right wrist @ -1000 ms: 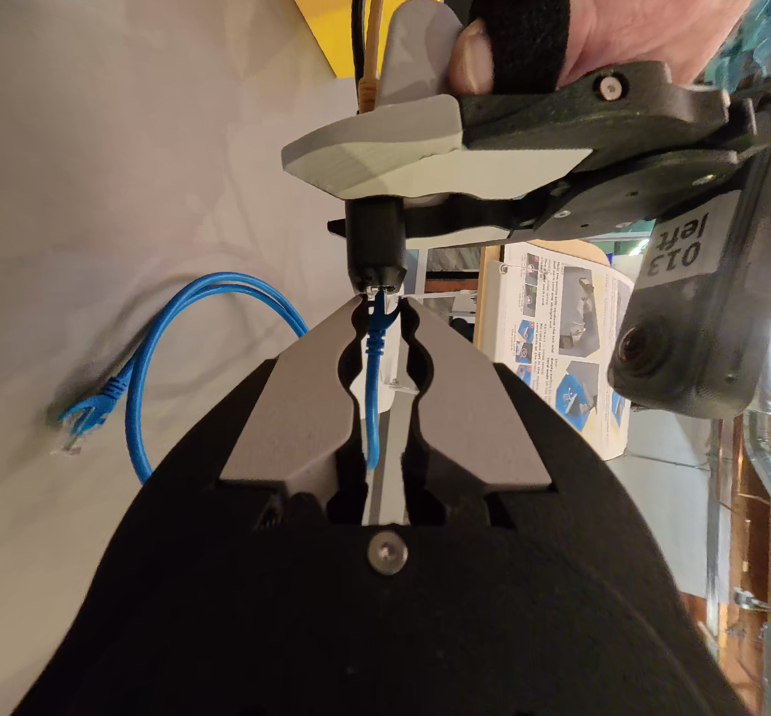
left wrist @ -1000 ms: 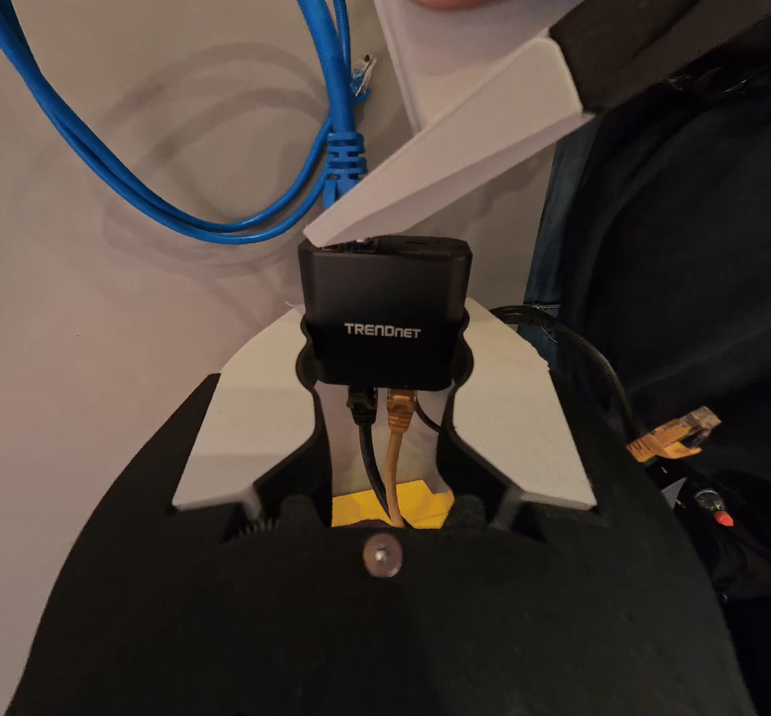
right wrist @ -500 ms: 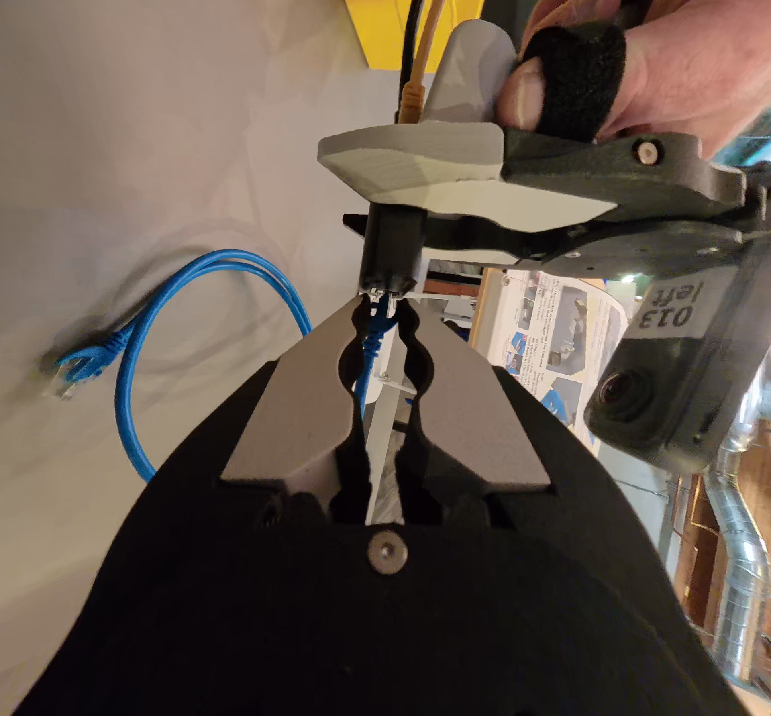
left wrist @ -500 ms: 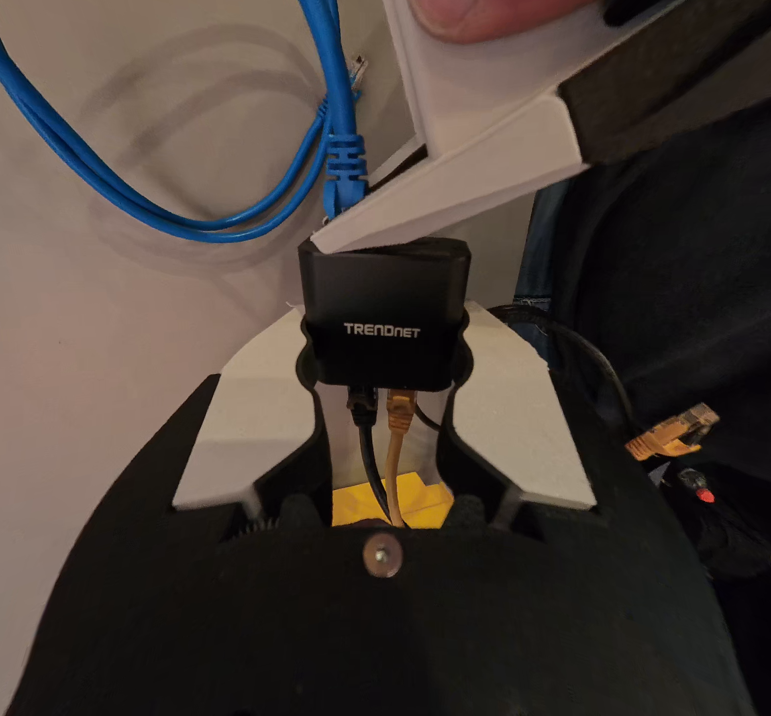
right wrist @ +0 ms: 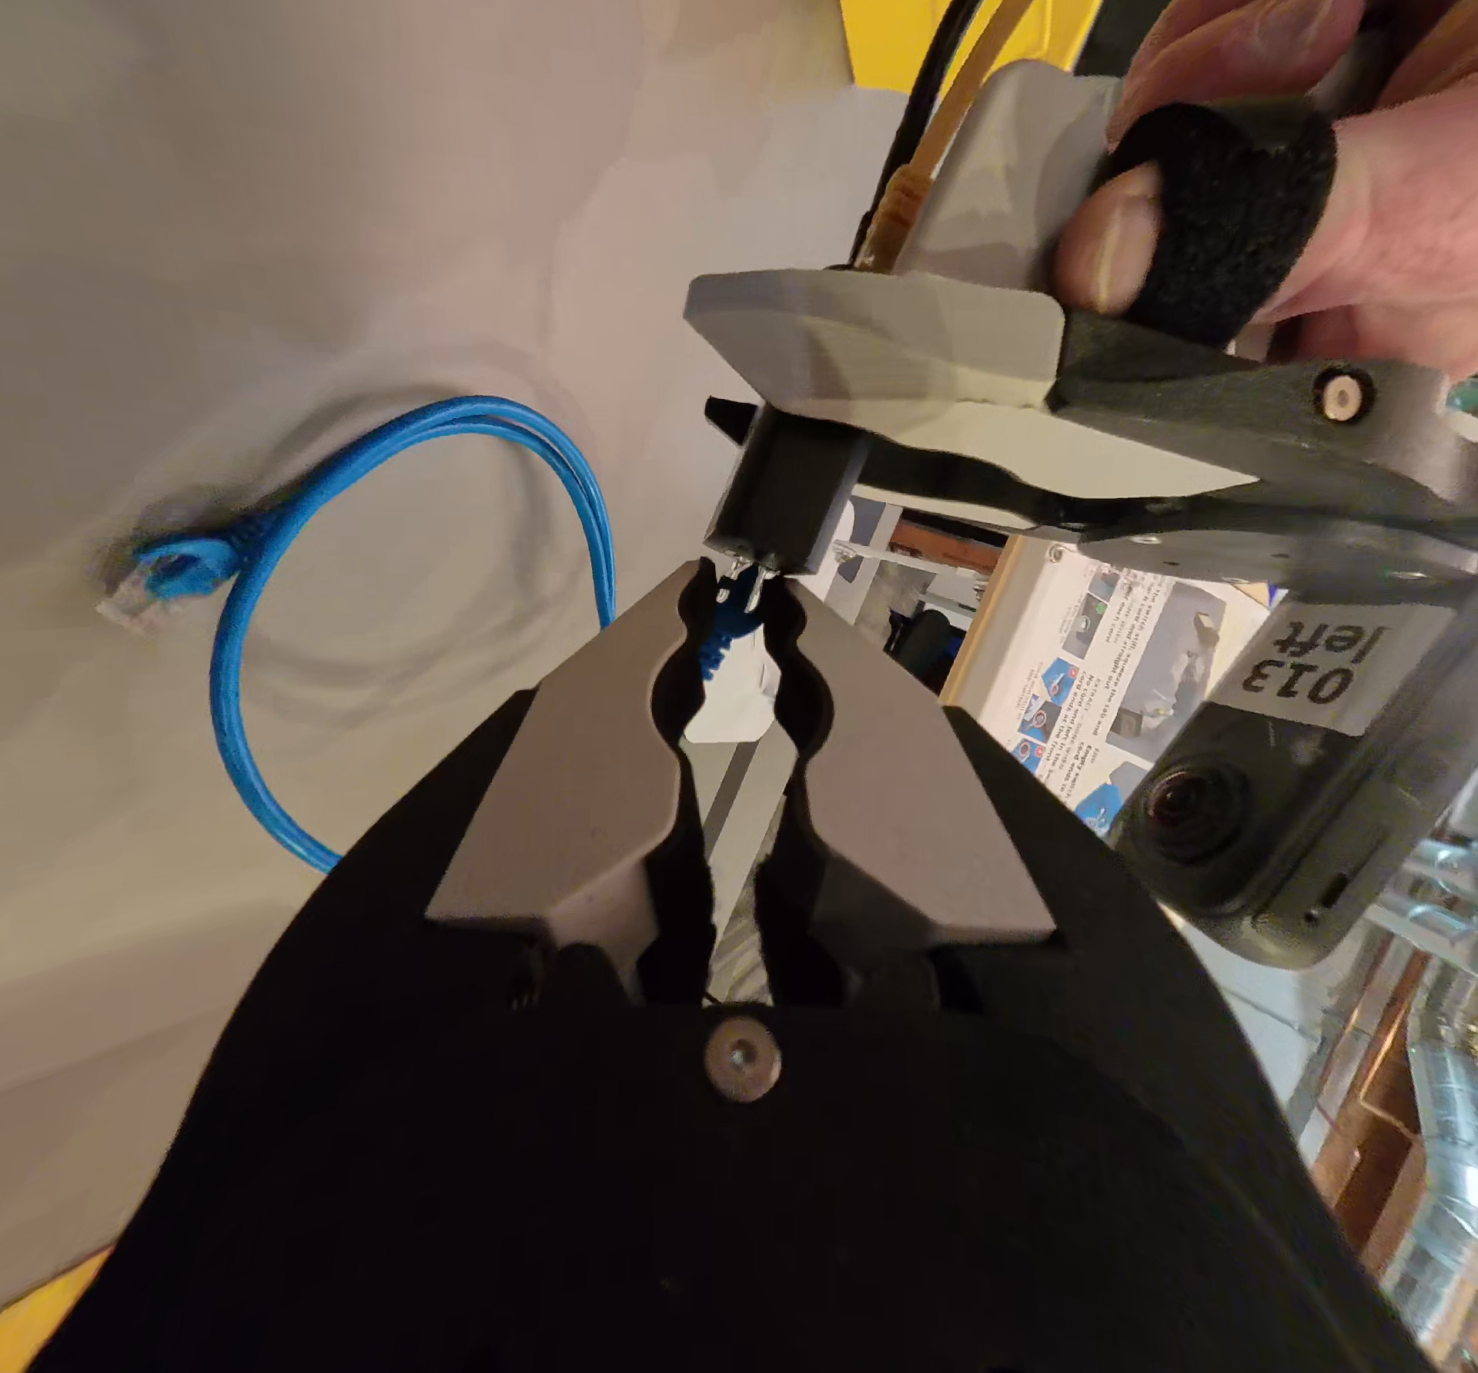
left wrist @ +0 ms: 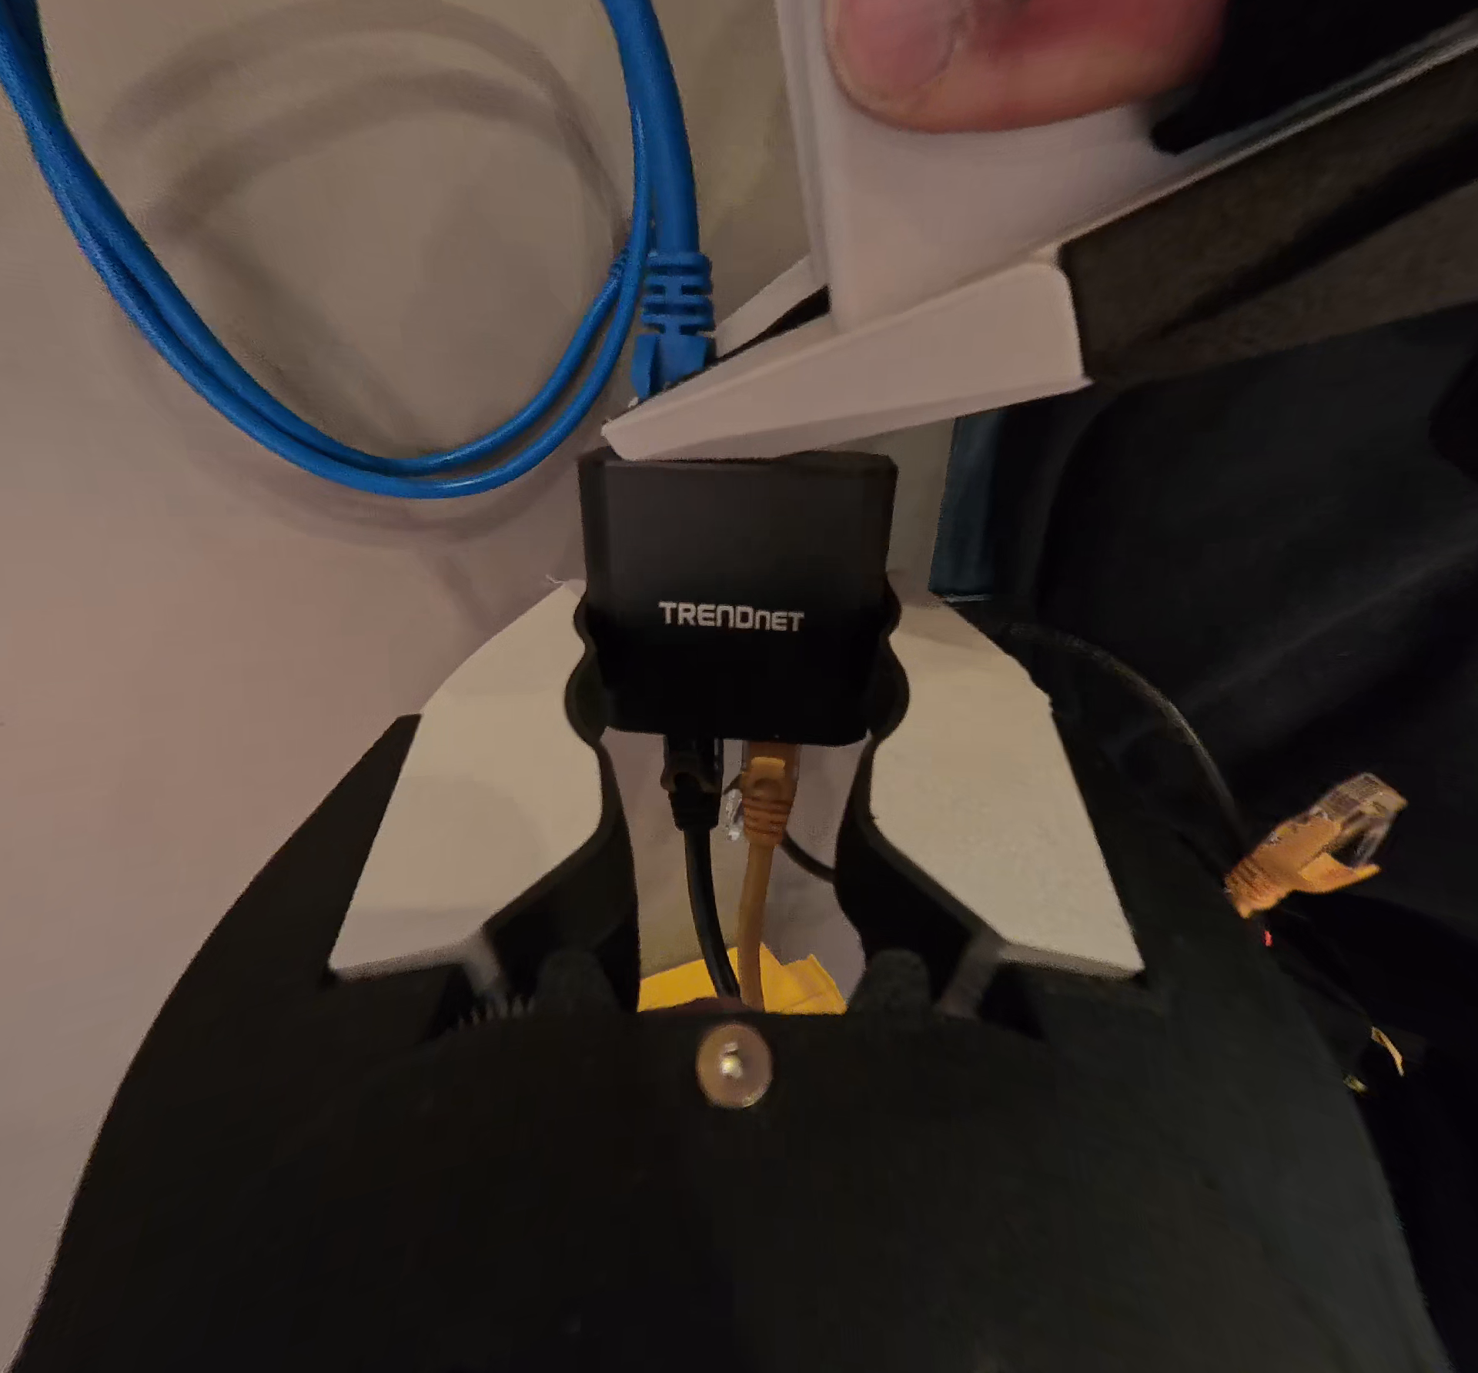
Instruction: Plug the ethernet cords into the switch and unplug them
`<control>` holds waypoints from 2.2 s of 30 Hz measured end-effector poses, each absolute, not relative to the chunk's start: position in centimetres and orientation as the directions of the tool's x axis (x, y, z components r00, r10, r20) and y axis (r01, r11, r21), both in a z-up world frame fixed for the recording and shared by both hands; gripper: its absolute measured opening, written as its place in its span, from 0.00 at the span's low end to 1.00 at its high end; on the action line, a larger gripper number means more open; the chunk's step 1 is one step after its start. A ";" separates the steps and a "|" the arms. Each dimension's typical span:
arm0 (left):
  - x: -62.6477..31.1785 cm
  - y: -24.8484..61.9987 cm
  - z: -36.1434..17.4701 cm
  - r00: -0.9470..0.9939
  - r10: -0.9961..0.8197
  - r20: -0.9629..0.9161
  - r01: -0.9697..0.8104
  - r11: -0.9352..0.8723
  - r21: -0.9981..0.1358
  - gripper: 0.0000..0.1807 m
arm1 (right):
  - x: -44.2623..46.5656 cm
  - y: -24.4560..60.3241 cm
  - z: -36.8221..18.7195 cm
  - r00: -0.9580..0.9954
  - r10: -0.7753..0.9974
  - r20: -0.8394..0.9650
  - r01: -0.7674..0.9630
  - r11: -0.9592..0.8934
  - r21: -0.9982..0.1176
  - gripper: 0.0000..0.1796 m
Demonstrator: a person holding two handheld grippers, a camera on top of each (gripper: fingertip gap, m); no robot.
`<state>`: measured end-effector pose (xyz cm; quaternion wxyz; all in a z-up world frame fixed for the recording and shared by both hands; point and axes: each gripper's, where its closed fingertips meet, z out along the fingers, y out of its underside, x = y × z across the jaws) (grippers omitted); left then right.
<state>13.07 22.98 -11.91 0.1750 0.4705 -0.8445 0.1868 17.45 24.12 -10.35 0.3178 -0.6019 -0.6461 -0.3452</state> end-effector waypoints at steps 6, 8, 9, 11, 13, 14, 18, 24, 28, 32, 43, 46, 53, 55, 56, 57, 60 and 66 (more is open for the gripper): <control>14.1 22.9 -11.0 -0.501 -0.732 0.462 -0.865 0.441 -0.238 0.35 | 18.4 24.1 -9.1 -0.024 0.545 0.838 0.999 -0.007 0.034 0.06; 14.0 22.7 -10.8 -0.502 -0.729 0.466 -0.865 0.437 -0.247 0.35 | 18.3 23.9 -9.0 0.014 0.538 0.843 1.000 -0.029 0.002 0.06; 14.0 22.7 -10.8 -0.500 -0.732 0.463 -0.866 0.434 -0.249 0.35 | 18.3 23.9 -9.0 0.028 0.531 0.847 0.999 -0.041 -0.007 0.05; 14.1 22.8 -10.8 -0.490 -0.725 0.484 -0.872 0.413 -0.263 0.35 | 18.4 23.9 -9.1 0.057 0.527 0.848 0.998 -0.060 -0.029 0.06; 14.1 22.6 -10.6 -0.499 -0.726 0.474 -0.867 0.424 -0.263 0.35 | 18.4 23.7 -8.9 0.080 0.532 0.843 0.996 -0.063 -0.055 0.06; 14.1 22.6 -10.5 -0.503 -0.728 0.466 -0.865 0.428 -0.263 0.35 | 18.6 23.6 -8.8 0.078 0.534 0.842 0.996 -0.073 -0.046 0.06; 13.4 25.9 -10.6 -0.426 -0.787 0.446 -0.904 0.353 -0.240 0.35 | 22.3 22.6 -8.9 0.124 0.547 0.828 0.988 -0.147 -0.050 0.06; 13.0 26.6 -11.1 -0.462 -0.810 0.360 -0.886 0.407 -0.222 0.35 | 21.7 22.5 -5.7 0.289 0.454 0.843 0.957 -0.170 -0.236 0.06; 12.9 27.1 -11.9 -0.466 -0.823 0.326 -0.882 0.404 -0.242 0.35 | 23.8 21.3 -0.1 0.409 0.319 0.855 0.909 -0.222 -0.353 0.06; 13.0 27.2 -12.1 -0.473 -0.832 0.291 -0.874 0.399 -0.279 0.35 | 27.3 19.2 4.4 0.469 0.209 0.858 0.870 -0.277 -0.408 0.06; 12.7 28.6 -11.7 -0.447 -0.855 0.262 -0.868 0.343 -0.359 0.35 | 38.3 6.9 9.2 0.545 -0.078 0.835 0.704 -0.499 -0.506 0.06; 12.3 28.5 -12.2 -0.449 -0.853 0.267 -0.870 0.351 -0.345 0.35 | 41.4 4.1 6.0 0.549 -0.104 0.830 0.663 -0.551 -0.507 0.06; 12.3 28.1 -12.6 -0.445 -0.854 0.271 -0.874 0.347 -0.341 0.35 | 46.6 -0.1 -3.8 0.637 -0.175 0.750 0.528 -0.610 -0.591 0.06; 12.3 28.0 -12.6 -0.446 -0.854 0.267 -0.874 0.351 -0.336 0.35 | 47.0 -0.5 -6.2 0.652 -0.186 0.735 0.508 -0.613 -0.606 0.07; 12.3 27.9 -12.6 -0.446 -0.855 0.266 -0.874 0.353 -0.333 0.35 | 47.2 -0.8 -7.7 0.666 -0.169 0.727 0.486 -0.641 -0.594 0.07; 12.3 27.9 -12.6 -0.447 -0.855 0.263 -0.874 0.355 -0.330 0.35 | 47.3 -1.2 -9.1 0.677 -0.147 0.721 0.466 -0.672 -0.575 0.06; 12.2 27.9 -12.6 -0.444 -0.858 0.258 -0.876 0.357 -0.323 0.35 | 47.2 -2.4 -12.8 0.756 -0.082 0.649 0.360 -0.777 -0.517 0.07; 12.1 28.0 -12.8 -0.441 -0.860 0.258 -0.877 0.352 -0.327 0.35 | 45.8 -4.4 -16.2 0.891 -0.043 0.452 0.174 -0.887 -0.428 0.08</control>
